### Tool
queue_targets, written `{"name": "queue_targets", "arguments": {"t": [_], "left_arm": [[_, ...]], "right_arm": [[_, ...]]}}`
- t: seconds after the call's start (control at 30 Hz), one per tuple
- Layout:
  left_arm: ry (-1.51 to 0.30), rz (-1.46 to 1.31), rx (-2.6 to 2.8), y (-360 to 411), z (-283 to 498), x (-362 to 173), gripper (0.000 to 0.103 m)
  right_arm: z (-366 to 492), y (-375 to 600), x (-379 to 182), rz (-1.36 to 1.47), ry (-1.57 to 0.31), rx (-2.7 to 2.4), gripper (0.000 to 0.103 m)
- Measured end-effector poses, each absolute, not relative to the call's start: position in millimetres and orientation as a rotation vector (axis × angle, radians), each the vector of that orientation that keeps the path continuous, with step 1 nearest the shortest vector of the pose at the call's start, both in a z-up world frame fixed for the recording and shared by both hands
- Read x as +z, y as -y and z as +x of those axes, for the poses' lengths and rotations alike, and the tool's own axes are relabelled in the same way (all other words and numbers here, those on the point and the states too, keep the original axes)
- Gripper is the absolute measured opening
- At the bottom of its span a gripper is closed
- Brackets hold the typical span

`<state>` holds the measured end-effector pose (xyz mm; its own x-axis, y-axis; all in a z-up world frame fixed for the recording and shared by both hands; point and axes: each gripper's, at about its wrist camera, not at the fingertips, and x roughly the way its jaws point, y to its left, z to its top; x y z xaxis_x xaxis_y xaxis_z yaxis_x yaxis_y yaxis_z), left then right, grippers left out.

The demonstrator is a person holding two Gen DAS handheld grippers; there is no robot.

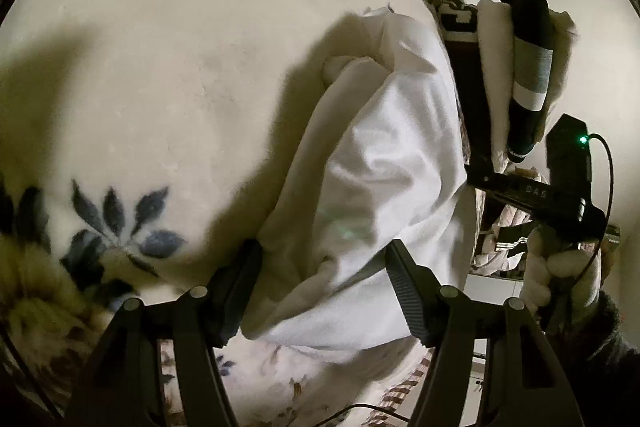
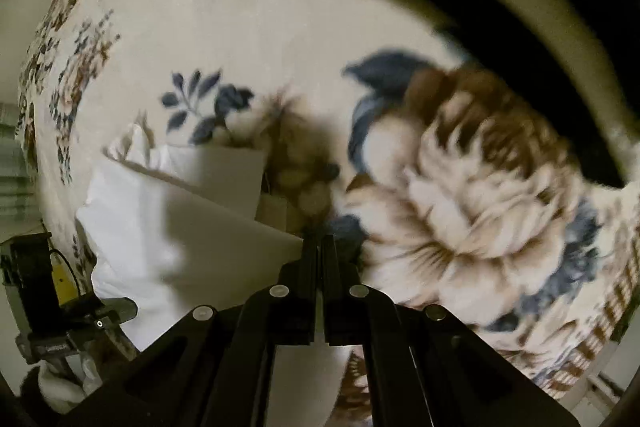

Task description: Fold small clothes

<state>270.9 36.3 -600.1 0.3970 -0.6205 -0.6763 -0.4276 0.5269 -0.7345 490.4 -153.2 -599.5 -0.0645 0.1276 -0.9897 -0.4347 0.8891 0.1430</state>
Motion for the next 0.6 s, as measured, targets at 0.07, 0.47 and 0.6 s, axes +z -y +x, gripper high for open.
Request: {"name": "queue_targets", "arguments": {"t": [0.07, 0.47, 0.6], "left_arm": [[-1.214, -1.088, -0.163, -37, 270, -597, 0.062], [-1.233, -1.054, -0.158, -33, 273, -601, 0.062], [-1.25, -1.048, -0.166, -35, 266, -606, 0.062]], "right_arm": [[494, 159, -601, -0.178, -1.613, 0.467, 0.006], [462, 231, -607, 0.299, -1.698, 0.389, 0.039], [459, 204, -593, 0.176, -1.549, 0.316, 0.008]]}}
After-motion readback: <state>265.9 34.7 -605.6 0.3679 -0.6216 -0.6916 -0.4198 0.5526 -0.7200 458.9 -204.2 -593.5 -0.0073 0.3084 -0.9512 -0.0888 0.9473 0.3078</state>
